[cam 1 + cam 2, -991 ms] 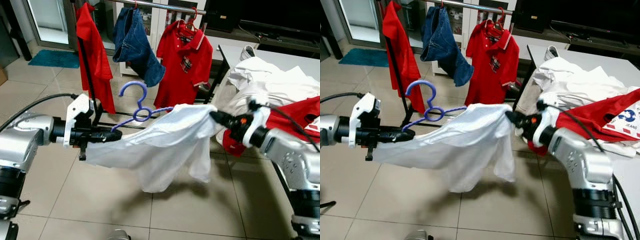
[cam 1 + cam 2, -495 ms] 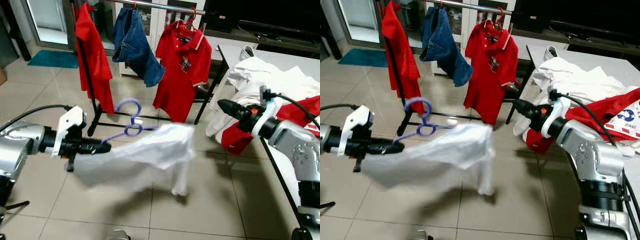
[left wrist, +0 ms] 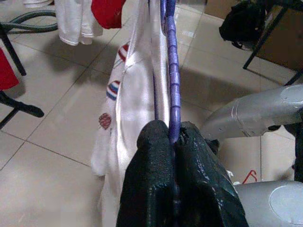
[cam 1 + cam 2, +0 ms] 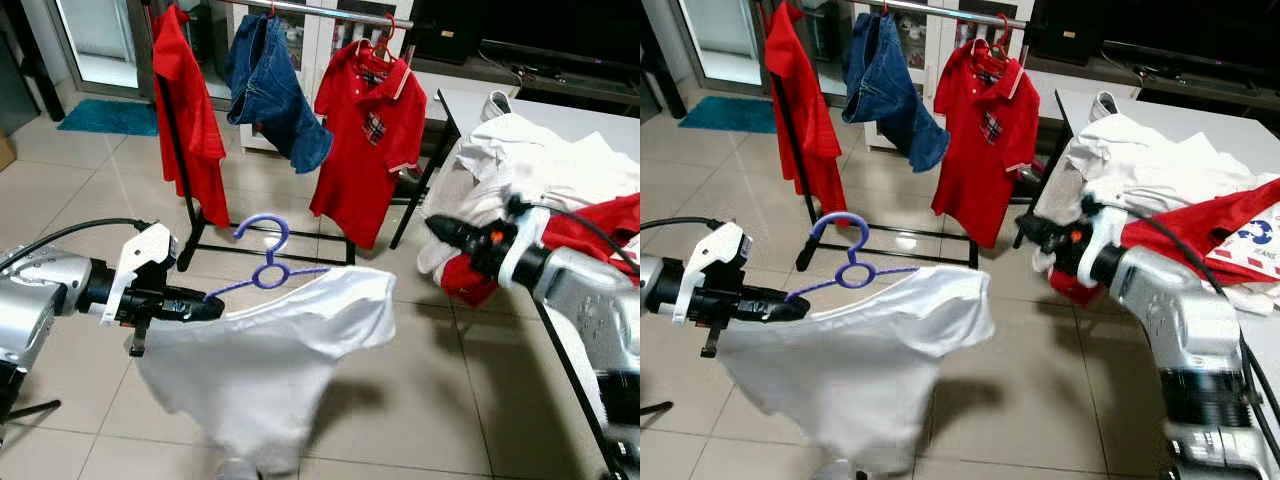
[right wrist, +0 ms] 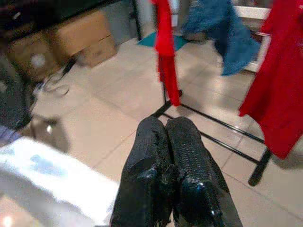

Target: Hang hanger

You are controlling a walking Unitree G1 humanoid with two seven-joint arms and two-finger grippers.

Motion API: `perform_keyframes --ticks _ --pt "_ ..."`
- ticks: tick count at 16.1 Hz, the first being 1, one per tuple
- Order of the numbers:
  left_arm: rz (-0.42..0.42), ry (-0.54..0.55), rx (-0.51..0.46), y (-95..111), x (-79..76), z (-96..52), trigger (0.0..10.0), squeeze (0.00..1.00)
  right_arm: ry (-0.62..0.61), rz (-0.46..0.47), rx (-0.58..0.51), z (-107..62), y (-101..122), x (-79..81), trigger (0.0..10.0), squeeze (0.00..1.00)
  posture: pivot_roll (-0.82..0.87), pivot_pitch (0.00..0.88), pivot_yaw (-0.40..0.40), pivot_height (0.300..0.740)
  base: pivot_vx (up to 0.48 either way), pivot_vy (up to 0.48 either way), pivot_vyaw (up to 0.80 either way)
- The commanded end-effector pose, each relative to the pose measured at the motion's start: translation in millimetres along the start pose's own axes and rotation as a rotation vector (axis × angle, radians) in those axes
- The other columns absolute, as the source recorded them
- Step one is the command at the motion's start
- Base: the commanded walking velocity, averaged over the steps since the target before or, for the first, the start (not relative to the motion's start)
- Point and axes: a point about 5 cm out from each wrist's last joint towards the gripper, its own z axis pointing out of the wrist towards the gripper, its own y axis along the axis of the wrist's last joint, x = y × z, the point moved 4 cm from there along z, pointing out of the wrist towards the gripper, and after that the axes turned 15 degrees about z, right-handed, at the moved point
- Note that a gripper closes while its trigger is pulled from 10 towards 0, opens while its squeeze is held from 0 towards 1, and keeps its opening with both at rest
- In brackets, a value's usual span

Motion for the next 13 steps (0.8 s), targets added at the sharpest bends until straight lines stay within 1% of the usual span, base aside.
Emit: perform_keyframes --ticks 1,2,3,4,5,6,7,9,11,12,13 --pt "0.044 0.022 -0.024 12.6 6.5 -5.9 0.0 0.0 0.064 -0.091 -0.042 -2.7 9.6 14.7 10.0 1.0 0.15 0.0 -0.075 0.74 0.0 0.0 0.0" --pt "0.056 0.002 -0.026 17.3 5.0 -5.0 0.0 0.0 0.177 -0.143 -0.05 -5.5 12.5 35.7 10.0 1.0 0.15 0.0 -0.07 0.74 0.0 0.0 0.0" --pt "0.072 -0.026 -0.027 22.0 2.9 -2.9 0.0 0.0 0.305 -0.208 0.003 -9.6 7.6 57.9 10.0 1.0 0.14 0.0 -0.068 0.74 0.0 0.0 0.0" --pt "0.093 -0.058 -0.021 25.9 1.2 -0.5 0.0 0.0 0.384 -0.25 0.06 -12.3 1.6 70.0 10.0 1.0 0.14 0.0 -0.068 0.74 0.0 0.0 0.0" --pt "0.098 -0.069 -0.02 27.2 0.7 0.1 0.0 0.0 0.4 -0.261 0.079 -12.9 -0.4 72.4 10.0 1.0 0.14 0.0 -0.068 0.74 0.0 0.0 0.0" --pt "0.124 -0.098 -0.012 31.7 0.4 2.3 0.0 0.0 0.428 -0.335 0.158 -12.2 -6.6 76.8 10.0 1.0 0.14 0.0 -0.065 0.74 0.0 0.0 0.0" --pt "0.154 -0.138 0.002 36.1 -1.7 5.5 0.0 0.0 0.414 -0.399 0.206 -5.5 -8.8 78.1 10.0 1.0 0.14 0.0 -0.065 0.74 0.0 0.0 0.0" --pt "0.193 -0.179 0.026 40.0 -3.7 10.0 0.0 0.0 0.347 -0.434 0.218 7.7 -4.2 76.3 10.0 1.0 0.14 0.0 -0.068 0.74 0.0 0.0 0.0" --pt "0.228 -0.225 0.071 40.4 -4.4 10.7 0.0 0.0 0.34 -0.402 0.217 15.5 0.8 79.9 10.0 1.0 0.14 0.0 -0.062 0.74 0.0 0.0 0.0" --pt "0.229 -0.23 0.071 40.9 -4.5 10.6 0.0 0.0 0.348 -0.399 0.225 15.5 -0.1 81.2 10.0 0.75 0.14 0.0 -0.062 0.74 0.0 0.0 0.0" --pt "0.24 -0.237 0.076 42.8 -3.5 10.7 0.0 0.0 0.408 -0.383 0.262 13.2 -6.8 89.4 10.0 0.0 0.14 0.0 -0.06 0.74 0.0 0.0 0.0"
